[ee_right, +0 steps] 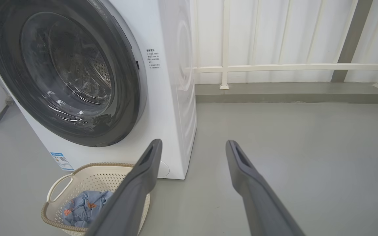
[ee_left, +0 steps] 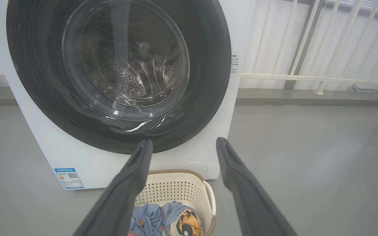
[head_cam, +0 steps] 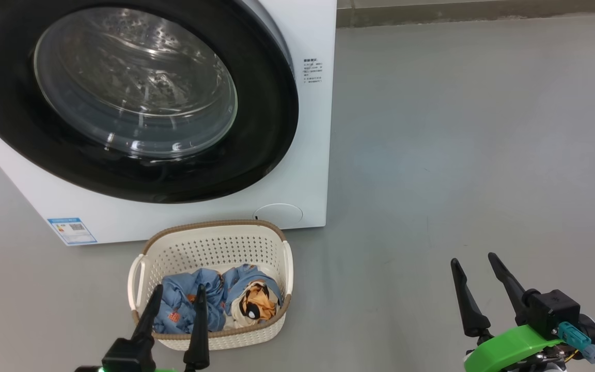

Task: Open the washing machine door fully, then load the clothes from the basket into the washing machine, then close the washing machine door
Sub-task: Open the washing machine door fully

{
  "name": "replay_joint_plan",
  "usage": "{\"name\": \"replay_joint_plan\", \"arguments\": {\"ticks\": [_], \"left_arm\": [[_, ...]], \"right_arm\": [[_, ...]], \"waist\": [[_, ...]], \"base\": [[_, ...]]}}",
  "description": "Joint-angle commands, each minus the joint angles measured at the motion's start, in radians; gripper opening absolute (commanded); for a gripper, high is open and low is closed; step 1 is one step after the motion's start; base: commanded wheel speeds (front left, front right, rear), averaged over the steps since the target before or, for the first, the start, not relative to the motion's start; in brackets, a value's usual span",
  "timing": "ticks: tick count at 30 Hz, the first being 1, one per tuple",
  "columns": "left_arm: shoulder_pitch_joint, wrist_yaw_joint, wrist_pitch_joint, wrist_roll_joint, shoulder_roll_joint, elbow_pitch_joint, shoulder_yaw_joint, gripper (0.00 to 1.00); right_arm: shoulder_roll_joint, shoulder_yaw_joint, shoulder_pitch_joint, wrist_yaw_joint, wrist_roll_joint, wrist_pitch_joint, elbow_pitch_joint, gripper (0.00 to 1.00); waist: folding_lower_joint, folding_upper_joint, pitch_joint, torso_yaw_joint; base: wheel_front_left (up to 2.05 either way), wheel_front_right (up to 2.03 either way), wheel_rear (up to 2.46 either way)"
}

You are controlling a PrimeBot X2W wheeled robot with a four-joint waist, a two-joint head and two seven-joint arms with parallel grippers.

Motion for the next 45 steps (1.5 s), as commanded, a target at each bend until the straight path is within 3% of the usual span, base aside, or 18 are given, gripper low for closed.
{"name": "replay_joint_plan", "arguments": {"ticks": [1,3,4,5,6,10,13,23,29,33,45], "left_arm": [[-0.017,0.006,-0.006,-0.005,0.004,-0.021,0.031,1.0],[-0.016,0.007,-0.006,-0.006,0.004,-0.022,0.03,1.0],[-0.016,0.007,-0.006,-0.006,0.004,-0.022,0.029,1.0],[-0.017,0.008,-0.006,-0.007,0.004,-0.022,0.029,1.0],[-0.017,0.008,-0.006,-0.008,0.004,-0.022,0.028,1.0],[-0.021,0.008,-0.006,-0.011,0.004,-0.023,0.029,1.0],[-0.027,0.007,-0.006,-0.013,0.004,-0.023,0.028,1.0],[-0.046,0.006,-0.006,-0.022,0.004,-0.029,0.025,1.0],[-0.062,0.006,-0.006,-0.024,0.004,-0.035,0.022,1.0],[-0.078,0.006,-0.006,-0.027,0.004,-0.041,0.016,1.0],[-0.149,0.008,-0.006,-0.049,0.004,-0.049,-0.032,1.0]], "right_arm": [[-0.004,0.032,-0.025,0.002,0.0,-0.009,-0.028,1.0],[-0.004,0.033,-0.025,0.002,-0.002,-0.009,-0.031,1.0],[-0.004,0.033,-0.026,0.002,0.0,-0.009,-0.032,0.59],[-0.004,0.033,-0.027,0.002,0.014,-0.01,-0.035,0.04],[-0.004,0.037,-0.027,0.002,0.035,-0.01,-0.034,0.0],[-0.004,0.046,-0.027,0.002,0.086,-0.014,-0.046,0.0],[-0.004,0.052,-0.03,0.002,0.185,-0.017,-0.038,0.0],[-0.004,0.116,-0.105,0.002,0.857,-0.022,0.11,0.0],[-0.004,0.134,-0.186,0.002,1.055,-0.013,0.173,0.0],[-0.004,0.125,-0.267,0.002,1.116,0.028,0.206,0.0],[-0.05,-0.016,-0.552,0.002,1.052,0.28,0.243,0.0]], "waist": [[0.0,0.0,0.0,0.0],[0.0,0.0,0.001,0.0],[0.0,0.0,0.003,0.001],[0.0,0.0,0.004,0.001],[0.0,0.0,0.006,0.002],[0.0,0.0,0.016,0.006],[0.0,0.0,0.026,0.011],[0.0,0.0,0.063,0.032],[0.0,0.0,0.094,0.047],[0.0,0.0,0.129,0.062],[0.0,0.0,0.25,0.129]], "base": [[0.0,0.0,0.0],[0.0,0.0,0.0],[0.0,0.0,0.0],[0.0,0.0,0.0],[0.0,0.0,0.0],[0.0,0.0,0.0],[0.0,0.0,0.0],[0.0,0.0,0.0],[0.0,0.0,0.0],[0.0,0.0,0.0],[0.0,0.0,0.0]]}}
